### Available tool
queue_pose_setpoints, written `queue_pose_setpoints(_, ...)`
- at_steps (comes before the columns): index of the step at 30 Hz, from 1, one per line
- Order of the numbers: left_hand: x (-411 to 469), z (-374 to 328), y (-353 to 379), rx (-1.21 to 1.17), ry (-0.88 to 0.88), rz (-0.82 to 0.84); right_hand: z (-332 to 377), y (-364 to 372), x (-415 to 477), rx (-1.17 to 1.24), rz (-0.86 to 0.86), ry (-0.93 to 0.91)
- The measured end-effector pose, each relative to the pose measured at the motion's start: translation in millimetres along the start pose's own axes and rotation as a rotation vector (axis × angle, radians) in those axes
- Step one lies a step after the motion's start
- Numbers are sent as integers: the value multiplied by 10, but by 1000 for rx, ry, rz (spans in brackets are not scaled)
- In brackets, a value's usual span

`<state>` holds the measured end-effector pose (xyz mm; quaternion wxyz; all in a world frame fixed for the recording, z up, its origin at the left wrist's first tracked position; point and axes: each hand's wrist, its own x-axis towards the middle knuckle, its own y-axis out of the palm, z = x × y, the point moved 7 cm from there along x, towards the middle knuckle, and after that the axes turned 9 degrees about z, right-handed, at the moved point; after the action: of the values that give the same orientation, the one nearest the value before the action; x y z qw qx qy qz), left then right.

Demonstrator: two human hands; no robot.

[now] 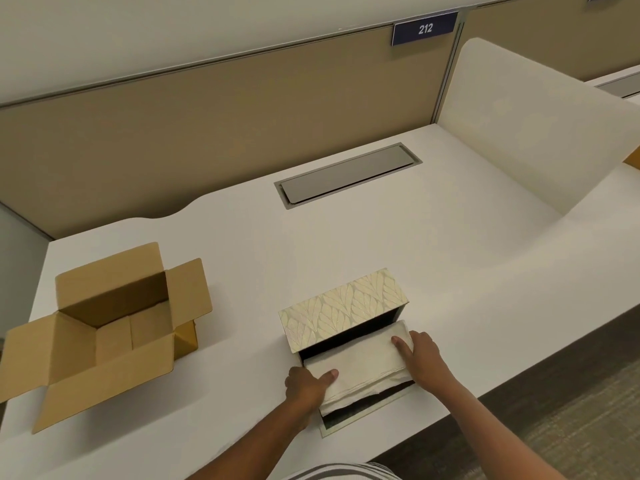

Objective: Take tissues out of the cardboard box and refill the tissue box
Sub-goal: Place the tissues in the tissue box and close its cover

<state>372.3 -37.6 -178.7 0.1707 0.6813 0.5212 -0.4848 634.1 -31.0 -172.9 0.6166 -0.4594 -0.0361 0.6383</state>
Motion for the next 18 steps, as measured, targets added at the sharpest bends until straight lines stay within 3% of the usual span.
queue_pose_setpoints(18, 109, 27, 8, 193, -8, 114, 29, -13, 0, -263, -12, -102)
